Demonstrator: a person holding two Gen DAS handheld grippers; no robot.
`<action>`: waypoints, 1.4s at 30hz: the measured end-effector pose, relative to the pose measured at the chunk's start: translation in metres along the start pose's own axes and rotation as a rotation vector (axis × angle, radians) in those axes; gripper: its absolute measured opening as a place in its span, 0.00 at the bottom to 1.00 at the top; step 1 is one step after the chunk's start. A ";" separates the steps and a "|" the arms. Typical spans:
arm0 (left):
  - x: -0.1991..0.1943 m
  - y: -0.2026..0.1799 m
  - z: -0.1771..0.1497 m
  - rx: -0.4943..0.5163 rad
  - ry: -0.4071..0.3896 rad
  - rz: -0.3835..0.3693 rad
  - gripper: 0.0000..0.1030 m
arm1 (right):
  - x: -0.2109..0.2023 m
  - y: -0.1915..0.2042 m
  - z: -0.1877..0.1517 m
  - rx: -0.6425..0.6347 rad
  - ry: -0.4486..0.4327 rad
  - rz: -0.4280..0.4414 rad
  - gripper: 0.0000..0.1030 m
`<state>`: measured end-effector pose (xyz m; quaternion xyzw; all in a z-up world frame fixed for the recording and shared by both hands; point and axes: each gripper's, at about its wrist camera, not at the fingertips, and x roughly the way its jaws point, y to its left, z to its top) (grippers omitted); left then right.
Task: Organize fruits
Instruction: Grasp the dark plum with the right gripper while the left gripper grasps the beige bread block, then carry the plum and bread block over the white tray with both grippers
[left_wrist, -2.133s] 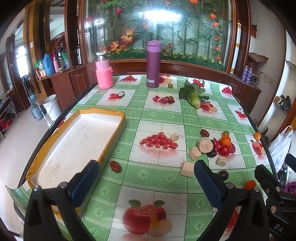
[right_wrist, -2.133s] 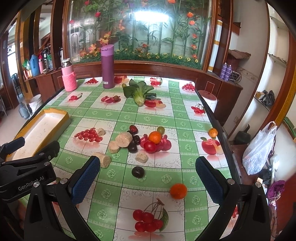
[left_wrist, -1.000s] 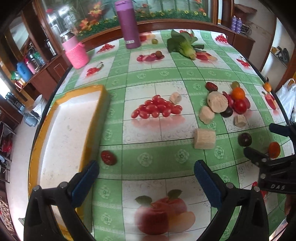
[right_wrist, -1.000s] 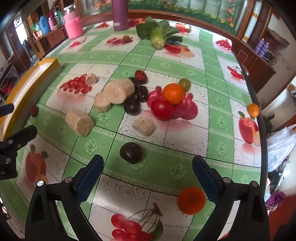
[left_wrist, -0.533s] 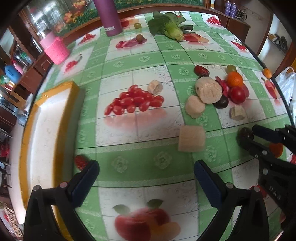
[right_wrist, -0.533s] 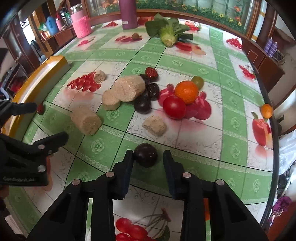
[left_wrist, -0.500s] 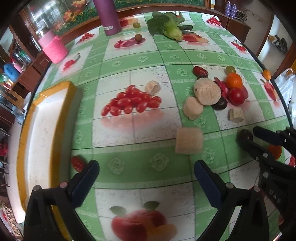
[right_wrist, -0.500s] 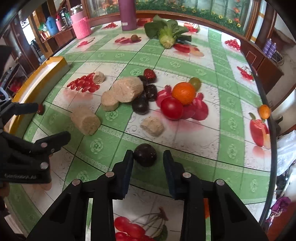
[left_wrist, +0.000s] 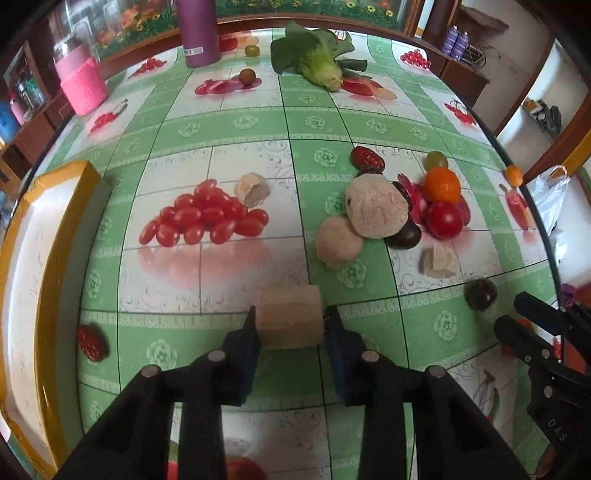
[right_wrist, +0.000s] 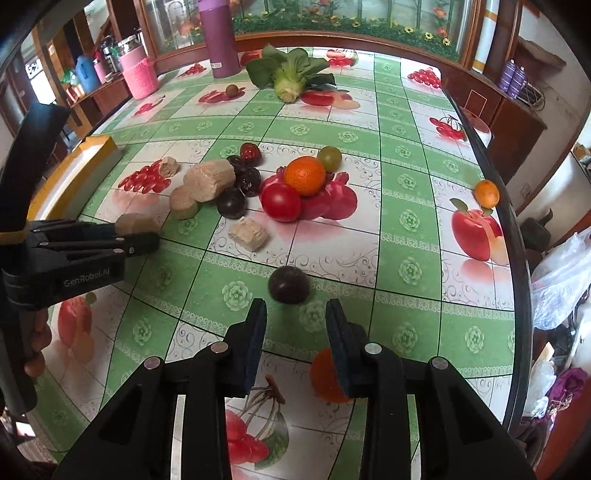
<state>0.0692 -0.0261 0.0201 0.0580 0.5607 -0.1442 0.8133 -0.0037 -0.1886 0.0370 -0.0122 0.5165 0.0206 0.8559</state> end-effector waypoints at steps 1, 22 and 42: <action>-0.003 0.003 -0.002 -0.004 0.000 -0.007 0.35 | -0.002 0.000 -0.001 0.000 -0.005 0.000 0.31; -0.014 0.023 -0.023 -0.038 0.009 -0.064 0.35 | 0.029 0.010 0.008 -0.077 0.055 -0.007 0.24; -0.085 0.090 -0.054 -0.169 -0.118 -0.111 0.35 | -0.038 0.104 0.033 -0.208 -0.065 0.152 0.24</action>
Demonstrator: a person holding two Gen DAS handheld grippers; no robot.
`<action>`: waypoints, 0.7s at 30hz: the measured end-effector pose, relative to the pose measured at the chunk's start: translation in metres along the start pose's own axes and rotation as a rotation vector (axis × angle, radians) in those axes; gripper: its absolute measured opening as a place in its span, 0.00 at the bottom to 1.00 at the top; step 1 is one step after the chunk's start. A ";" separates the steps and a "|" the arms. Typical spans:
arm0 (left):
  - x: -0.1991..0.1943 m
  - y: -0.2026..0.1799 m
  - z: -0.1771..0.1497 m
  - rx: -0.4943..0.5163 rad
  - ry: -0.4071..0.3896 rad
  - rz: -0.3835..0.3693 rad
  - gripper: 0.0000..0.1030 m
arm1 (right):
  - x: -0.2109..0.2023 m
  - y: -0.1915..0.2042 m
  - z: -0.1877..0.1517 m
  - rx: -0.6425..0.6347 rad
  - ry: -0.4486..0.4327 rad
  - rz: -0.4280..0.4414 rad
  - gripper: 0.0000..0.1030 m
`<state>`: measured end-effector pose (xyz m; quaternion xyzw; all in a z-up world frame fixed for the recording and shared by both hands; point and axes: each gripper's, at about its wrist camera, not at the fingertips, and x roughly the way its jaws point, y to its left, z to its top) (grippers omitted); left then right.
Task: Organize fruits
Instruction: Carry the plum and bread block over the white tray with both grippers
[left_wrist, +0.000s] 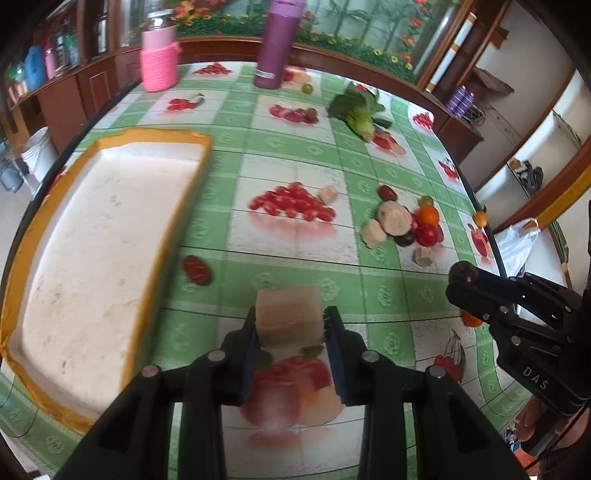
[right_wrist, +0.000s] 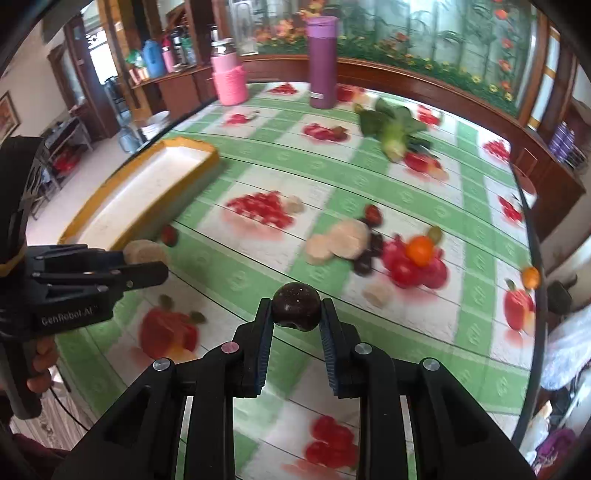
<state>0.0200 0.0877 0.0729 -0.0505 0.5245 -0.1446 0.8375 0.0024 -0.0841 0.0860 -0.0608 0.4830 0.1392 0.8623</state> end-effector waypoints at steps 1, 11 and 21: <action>-0.004 0.007 0.000 -0.015 -0.009 0.006 0.35 | 0.001 0.008 0.005 -0.013 -0.001 0.014 0.24; -0.034 0.103 -0.003 -0.185 -0.073 0.130 0.35 | 0.043 0.115 0.073 -0.194 0.015 0.165 0.24; -0.010 0.192 -0.001 -0.347 -0.006 0.252 0.35 | 0.127 0.224 0.106 -0.409 0.107 0.171 0.24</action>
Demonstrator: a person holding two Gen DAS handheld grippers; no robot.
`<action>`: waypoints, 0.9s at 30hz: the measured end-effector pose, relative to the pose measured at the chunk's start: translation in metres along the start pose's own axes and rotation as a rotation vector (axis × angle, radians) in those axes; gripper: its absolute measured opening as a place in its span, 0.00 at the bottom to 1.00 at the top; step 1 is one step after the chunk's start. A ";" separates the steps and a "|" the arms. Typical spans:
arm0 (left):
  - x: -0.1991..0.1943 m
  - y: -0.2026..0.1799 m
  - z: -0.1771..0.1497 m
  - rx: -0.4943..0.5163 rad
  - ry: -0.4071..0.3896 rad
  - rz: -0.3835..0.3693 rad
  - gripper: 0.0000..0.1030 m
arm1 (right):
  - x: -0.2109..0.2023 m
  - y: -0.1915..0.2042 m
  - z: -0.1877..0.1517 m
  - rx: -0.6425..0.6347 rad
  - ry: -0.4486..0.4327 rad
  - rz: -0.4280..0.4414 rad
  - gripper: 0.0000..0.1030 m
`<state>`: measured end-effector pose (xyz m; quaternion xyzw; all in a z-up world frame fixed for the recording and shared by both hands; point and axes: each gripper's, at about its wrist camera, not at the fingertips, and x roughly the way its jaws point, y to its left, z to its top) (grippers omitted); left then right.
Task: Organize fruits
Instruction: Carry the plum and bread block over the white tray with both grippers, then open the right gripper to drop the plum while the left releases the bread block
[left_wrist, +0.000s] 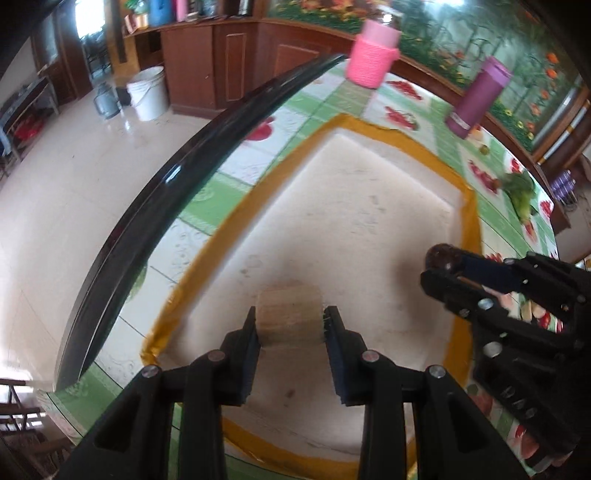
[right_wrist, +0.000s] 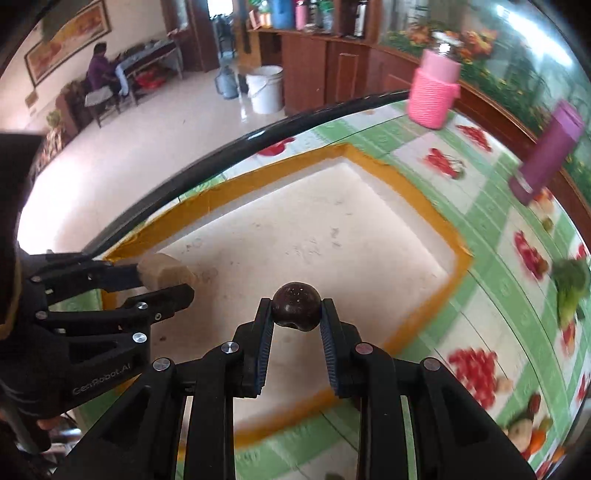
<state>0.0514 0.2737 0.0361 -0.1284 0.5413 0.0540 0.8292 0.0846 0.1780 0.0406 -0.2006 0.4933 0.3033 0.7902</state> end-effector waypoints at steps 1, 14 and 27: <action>0.003 0.006 0.002 -0.011 0.008 -0.001 0.35 | 0.006 0.005 0.002 -0.011 0.009 -0.002 0.24; 0.020 0.017 0.003 0.010 0.029 0.062 0.36 | 0.043 0.015 0.003 -0.046 0.071 -0.046 0.38; -0.023 0.015 -0.037 0.066 -0.062 0.109 0.52 | -0.025 -0.012 -0.035 0.008 -0.005 -0.047 0.43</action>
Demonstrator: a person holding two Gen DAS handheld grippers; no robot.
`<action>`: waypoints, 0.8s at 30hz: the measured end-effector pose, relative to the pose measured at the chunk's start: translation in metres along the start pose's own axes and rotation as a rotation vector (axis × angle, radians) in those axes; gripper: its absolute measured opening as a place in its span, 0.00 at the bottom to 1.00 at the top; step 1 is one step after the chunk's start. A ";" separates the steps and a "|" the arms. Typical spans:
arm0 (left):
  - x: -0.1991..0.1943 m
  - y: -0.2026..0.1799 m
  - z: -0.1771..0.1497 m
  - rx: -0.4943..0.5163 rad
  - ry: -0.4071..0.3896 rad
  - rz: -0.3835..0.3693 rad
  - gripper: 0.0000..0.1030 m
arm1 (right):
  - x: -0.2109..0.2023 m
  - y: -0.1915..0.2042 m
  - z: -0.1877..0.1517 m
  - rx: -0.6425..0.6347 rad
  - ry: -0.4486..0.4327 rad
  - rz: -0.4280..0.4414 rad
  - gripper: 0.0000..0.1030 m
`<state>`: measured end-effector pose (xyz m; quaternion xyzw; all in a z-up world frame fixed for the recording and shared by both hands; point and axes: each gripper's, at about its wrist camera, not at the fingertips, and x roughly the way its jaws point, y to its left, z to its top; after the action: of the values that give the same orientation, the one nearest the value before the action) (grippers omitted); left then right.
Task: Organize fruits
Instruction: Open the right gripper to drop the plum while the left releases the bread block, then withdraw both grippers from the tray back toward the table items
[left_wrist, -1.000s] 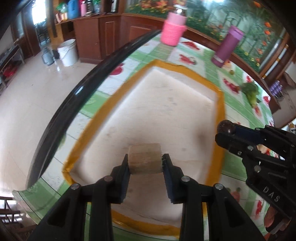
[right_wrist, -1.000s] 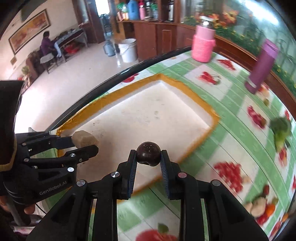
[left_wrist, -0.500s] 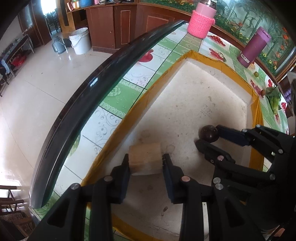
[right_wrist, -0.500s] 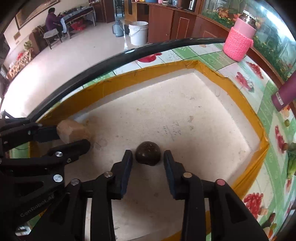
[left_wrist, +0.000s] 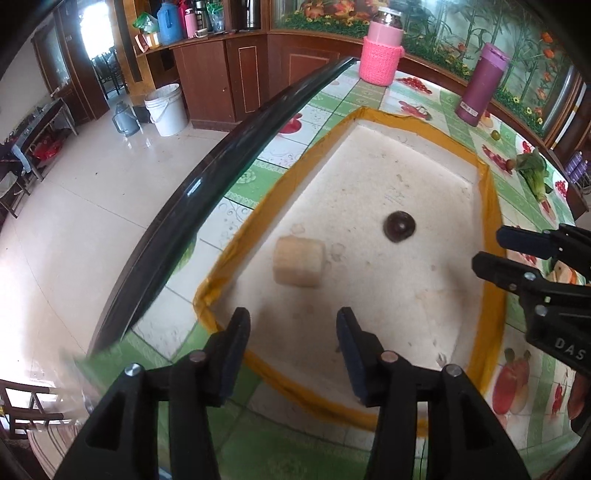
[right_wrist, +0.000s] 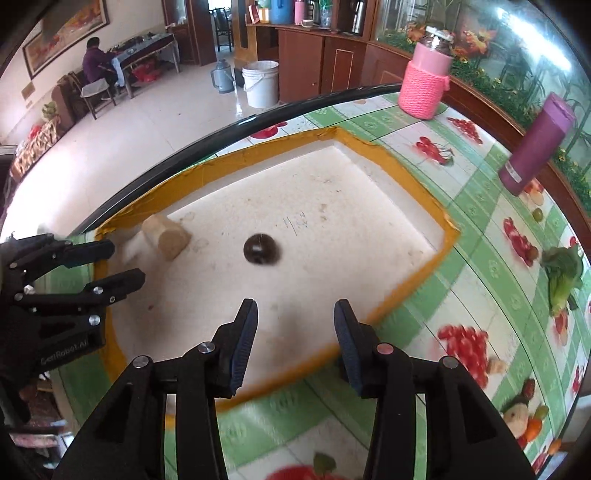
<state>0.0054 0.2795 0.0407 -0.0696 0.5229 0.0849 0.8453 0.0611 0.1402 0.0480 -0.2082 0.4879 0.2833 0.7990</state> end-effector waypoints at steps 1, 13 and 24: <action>-0.004 -0.003 -0.003 0.003 -0.005 0.001 0.55 | -0.005 -0.002 -0.004 0.002 -0.006 -0.002 0.46; -0.041 -0.096 -0.023 0.190 -0.052 -0.034 0.76 | -0.072 -0.078 -0.115 0.223 -0.024 -0.039 0.58; -0.051 -0.197 -0.034 0.358 -0.043 -0.097 0.83 | -0.121 -0.183 -0.240 0.492 0.014 -0.216 0.62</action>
<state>-0.0041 0.0769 0.0771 0.0589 0.5076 -0.0490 0.8582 -0.0215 -0.1743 0.0621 -0.0605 0.5224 0.0678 0.8478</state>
